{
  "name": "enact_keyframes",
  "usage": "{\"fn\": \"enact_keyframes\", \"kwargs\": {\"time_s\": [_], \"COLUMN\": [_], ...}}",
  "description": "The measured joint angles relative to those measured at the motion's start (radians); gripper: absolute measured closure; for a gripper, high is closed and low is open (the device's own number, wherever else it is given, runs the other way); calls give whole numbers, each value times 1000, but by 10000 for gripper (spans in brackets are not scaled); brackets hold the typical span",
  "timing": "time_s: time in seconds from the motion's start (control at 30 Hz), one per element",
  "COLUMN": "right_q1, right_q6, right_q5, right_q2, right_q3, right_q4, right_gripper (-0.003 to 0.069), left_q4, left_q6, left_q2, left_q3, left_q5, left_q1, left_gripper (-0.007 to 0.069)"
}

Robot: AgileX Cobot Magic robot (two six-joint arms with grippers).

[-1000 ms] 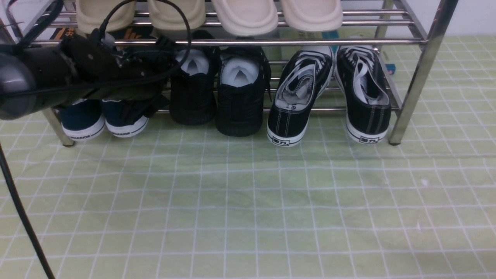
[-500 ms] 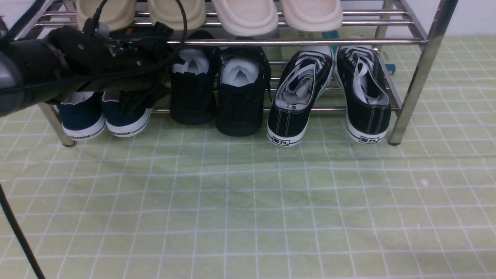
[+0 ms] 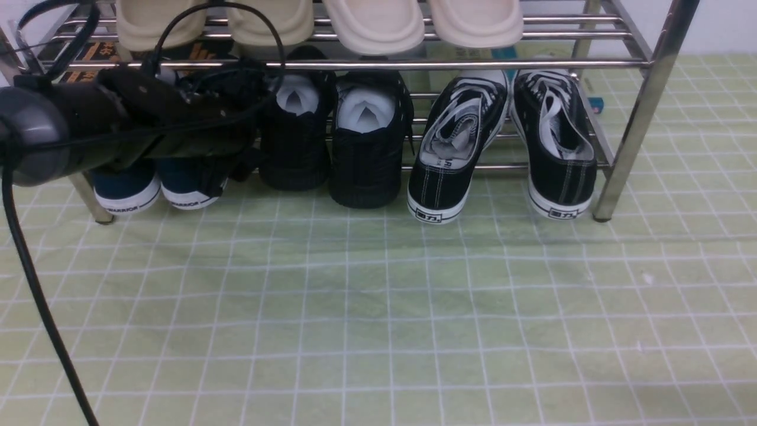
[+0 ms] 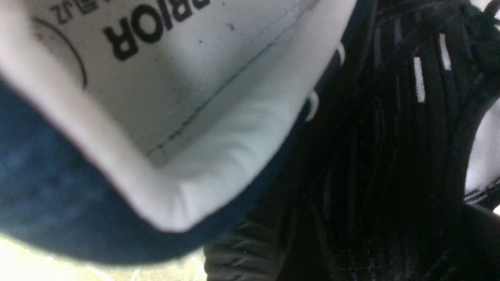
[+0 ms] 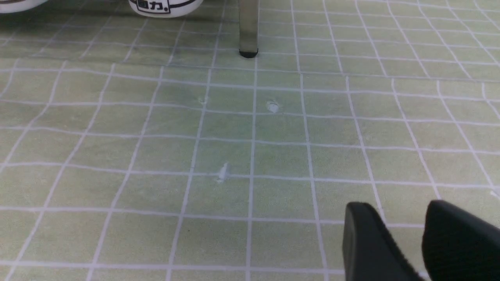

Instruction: Take the shoes off the shelf with your hand from the green coffee tablecloth.

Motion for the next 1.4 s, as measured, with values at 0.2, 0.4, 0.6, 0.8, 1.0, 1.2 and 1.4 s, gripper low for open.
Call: {"fn": "enact_keyframes", "kwargs": {"time_s": [0.2, 0.4, 0.6, 0.8, 1.0, 1.2, 1.4], "right_q1": [0, 0, 0, 0, 0, 0, 0], "right_q6": [0, 0, 0, 0, 0, 0, 0], "right_q5": [0, 0, 0, 0, 0, 0, 0], "right_q2": [0, 0, 0, 0, 0, 0, 0], "right_q3": [0, 0, 0, 0, 0, 0, 0], "right_q4": [0, 0, 0, 0, 0, 0, 0], "right_gripper": [419, 419, 419, 419, 419, 419, 419], "left_q4": [-7, -11, -11, 15, 79, 185, 293], "left_q6": [15, 40, 94, 114, 111, 111, 111], "left_q2": [14, 18, 8, -74, -132, -157, -169], "left_q3": [-1, -6, -7, -7, -4, 1, 1], "left_q5": [-21, -13, 13, 108, 206, 290, 378], "left_q1": [0, 0, 1, 1, 1, 1, 1], "left_gripper": [258, 519, 591, 591, 591, 591, 591]}}
